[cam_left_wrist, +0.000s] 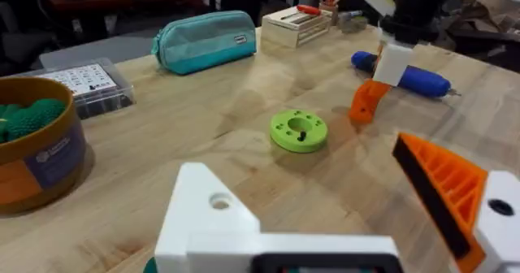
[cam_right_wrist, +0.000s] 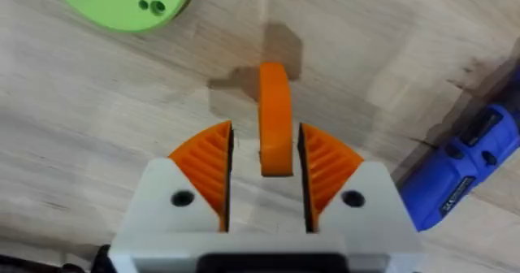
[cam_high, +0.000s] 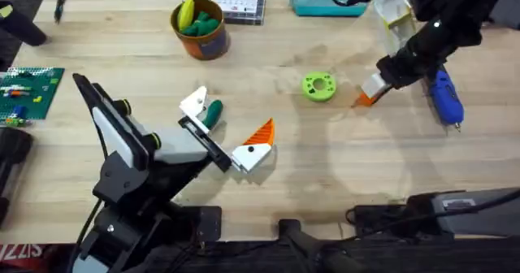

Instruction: Pick up the gripper from the table and insert it into the empty holder that is missing its gripper. Then pick up a screw, insert it into the mounting hole, and use the screwdriver to tighten it. Finally, clean up the table by picking up the vegetable and placing it into the bucket.

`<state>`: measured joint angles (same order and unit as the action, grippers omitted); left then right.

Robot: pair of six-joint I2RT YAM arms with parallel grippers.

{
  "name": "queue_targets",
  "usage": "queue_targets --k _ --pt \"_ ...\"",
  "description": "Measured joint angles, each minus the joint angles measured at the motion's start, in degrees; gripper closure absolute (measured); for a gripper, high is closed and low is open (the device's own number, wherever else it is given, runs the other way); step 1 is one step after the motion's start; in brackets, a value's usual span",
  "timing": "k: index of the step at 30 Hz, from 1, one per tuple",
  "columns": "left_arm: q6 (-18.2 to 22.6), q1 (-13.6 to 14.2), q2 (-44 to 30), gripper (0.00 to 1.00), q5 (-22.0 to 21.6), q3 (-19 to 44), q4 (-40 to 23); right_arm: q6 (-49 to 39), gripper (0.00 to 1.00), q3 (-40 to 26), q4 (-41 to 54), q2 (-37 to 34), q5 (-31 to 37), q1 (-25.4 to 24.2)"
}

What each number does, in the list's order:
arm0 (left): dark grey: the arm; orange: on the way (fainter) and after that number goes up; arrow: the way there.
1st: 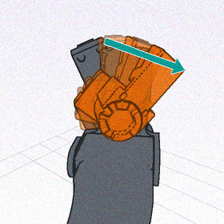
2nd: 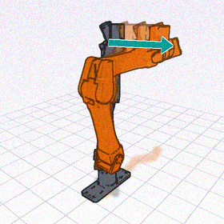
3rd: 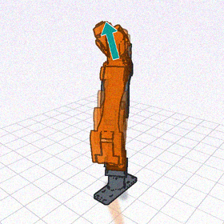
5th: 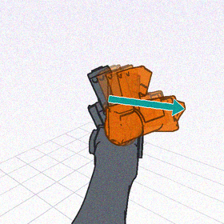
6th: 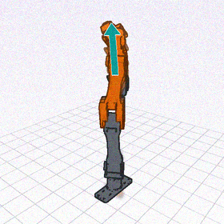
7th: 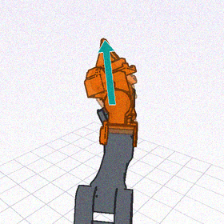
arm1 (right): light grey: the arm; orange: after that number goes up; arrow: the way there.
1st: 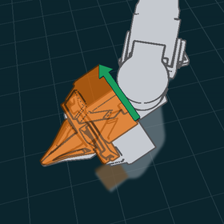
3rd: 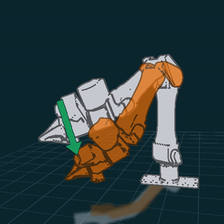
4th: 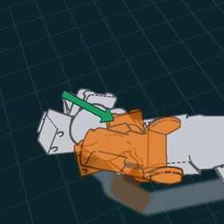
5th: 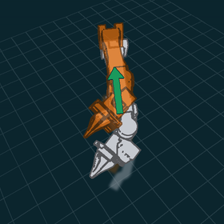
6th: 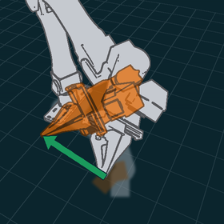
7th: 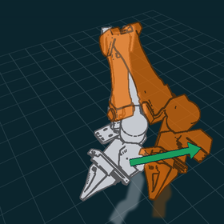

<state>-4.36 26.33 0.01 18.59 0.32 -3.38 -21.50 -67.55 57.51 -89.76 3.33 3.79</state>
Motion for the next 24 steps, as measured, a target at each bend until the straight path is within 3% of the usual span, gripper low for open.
queue_targets --k 6,11,21,24 --pt "0.0 0.0 0.0 0.014 0.0 0.0 0.0 -0.2 0.713 0.0 0.6 0.0 0.0 0.0" --pt "0.0 0.0 0.0 0.014 0.0 0.0 0.0 -0.3 0.976 0.0 1.1 0.0 -0.1 0.0" --pt "0.0 0.0 0.0 0.014 0.0 0.0 0.0 -0.3 0.981 0.1 -0.1 0.4 -0.2 0.0" --pt "0.0 0.0 0.0 0.014 0.0 0.0 0.0 0.0 0.981 -1.6 0.2 4.4 -0.6 0.0"
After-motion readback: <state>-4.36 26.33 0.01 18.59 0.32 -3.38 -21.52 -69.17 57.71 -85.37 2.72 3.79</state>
